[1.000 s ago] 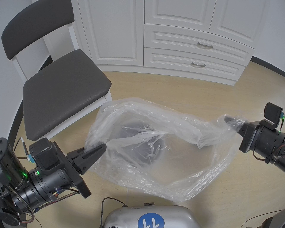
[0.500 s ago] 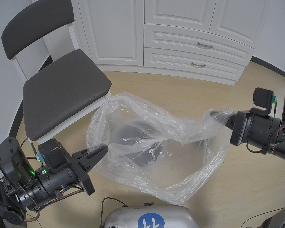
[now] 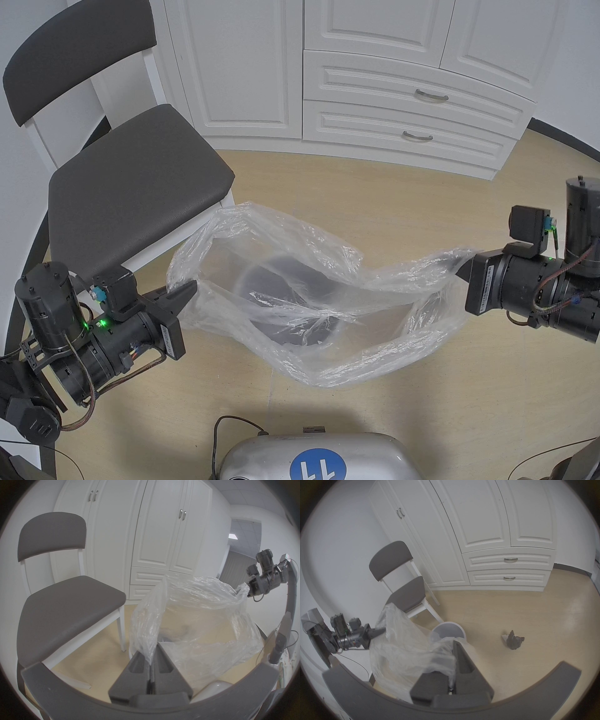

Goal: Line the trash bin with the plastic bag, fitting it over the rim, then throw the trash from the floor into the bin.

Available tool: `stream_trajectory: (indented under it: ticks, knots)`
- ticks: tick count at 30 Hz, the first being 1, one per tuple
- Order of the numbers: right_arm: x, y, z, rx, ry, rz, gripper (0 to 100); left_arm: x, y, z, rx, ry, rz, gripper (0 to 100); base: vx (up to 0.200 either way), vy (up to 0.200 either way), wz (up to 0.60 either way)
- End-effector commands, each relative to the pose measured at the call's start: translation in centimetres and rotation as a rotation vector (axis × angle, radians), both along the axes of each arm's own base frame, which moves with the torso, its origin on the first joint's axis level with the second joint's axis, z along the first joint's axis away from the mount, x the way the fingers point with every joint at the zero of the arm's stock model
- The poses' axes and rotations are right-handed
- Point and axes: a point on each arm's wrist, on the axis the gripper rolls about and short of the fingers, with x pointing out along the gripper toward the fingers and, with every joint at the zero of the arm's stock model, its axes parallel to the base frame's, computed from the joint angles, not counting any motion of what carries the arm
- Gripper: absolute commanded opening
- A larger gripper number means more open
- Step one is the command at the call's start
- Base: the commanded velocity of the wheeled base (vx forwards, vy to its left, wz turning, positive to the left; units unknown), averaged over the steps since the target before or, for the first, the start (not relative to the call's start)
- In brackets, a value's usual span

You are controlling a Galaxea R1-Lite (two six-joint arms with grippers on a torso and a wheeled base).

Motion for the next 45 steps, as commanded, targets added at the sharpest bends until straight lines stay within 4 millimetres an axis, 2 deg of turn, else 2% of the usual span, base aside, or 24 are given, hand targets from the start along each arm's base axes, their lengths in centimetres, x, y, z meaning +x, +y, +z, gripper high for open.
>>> stream_trajectory:
  ticks: [1,11,19,21,30,41,45]
  knots:
    - [0.6,0.1,-1.2,-0.038,0.033,-0.011,0,0.5,0.5,0.0,0.002,-0.002,0.032,0,0.0,0.0,0.0]
    - [1.9,-0.9,-2.6,-0.131,0.047,-0.056,0,0.8,1.0,-0.2,0.012,0.005,0.013,0,0.0,0.0,0.0]
    - [2.9,-1.7,-3.3,-0.174,0.058,-0.097,0,1.0,2.6,-0.2,0.064,-0.025,0.045,0,0.0,0.0,0.0]
    - [3.5,-1.8,-3.6,-0.203,0.052,-0.101,0,1.2,3.8,0.0,0.059,-0.034,0.029,0,0.0,0.0,0.0]
    - [4.3,-2.4,-4.3,-0.231,0.04,-0.13,0,1.4,4.6,-0.1,0.077,-0.035,0.036,0,0.0,0.0,0.0]
    - [4.7,-3.3,-4.2,-0.234,0.029,-0.166,0,1.4,4.9,0.0,0.084,-0.046,0.032,0,0.0,0.0,0.0]
    - [3.9,-3.3,-4.3,-0.252,0.022,-0.152,0,1.4,5.0,0.1,0.084,-0.049,0.039,0,0.0,0.0,0.0]
